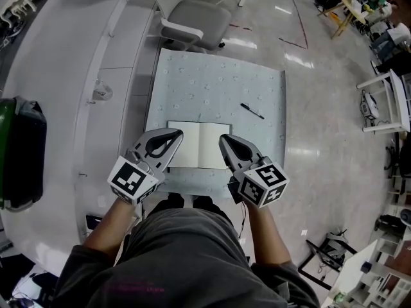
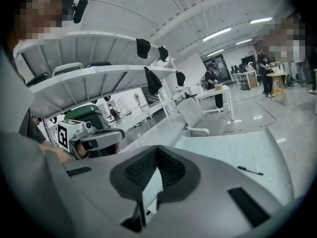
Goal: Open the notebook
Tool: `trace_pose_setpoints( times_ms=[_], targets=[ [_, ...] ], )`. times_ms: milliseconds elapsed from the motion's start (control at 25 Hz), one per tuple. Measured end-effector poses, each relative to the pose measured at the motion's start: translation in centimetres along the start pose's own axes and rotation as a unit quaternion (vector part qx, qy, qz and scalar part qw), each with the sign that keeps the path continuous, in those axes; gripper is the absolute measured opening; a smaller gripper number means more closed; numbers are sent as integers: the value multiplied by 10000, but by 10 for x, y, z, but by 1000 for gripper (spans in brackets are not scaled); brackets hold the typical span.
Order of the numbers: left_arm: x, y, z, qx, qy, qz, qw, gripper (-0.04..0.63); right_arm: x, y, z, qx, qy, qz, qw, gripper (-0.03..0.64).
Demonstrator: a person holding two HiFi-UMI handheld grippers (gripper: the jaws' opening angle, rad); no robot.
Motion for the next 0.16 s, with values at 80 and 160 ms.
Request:
trace_pose_setpoints(
  times_ms=[80,160],
  targets=[
    [0,-1,-1,-19,15,8,10000,0,0,0,0,-8,15,13,10000,3],
    [1,-2,-1,-27,17,11,10000,0,0,0,1,-15,27,24,10000,3]
  ],
)
Point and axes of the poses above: the fingertips, and each gripper's own axes: z backward along the fingers, x to its right, y out of its top, the point moved 7 cm from there along z, backward along the fingers, and after that the axes turned 9 degrees about -x, right-handed, at the moved point
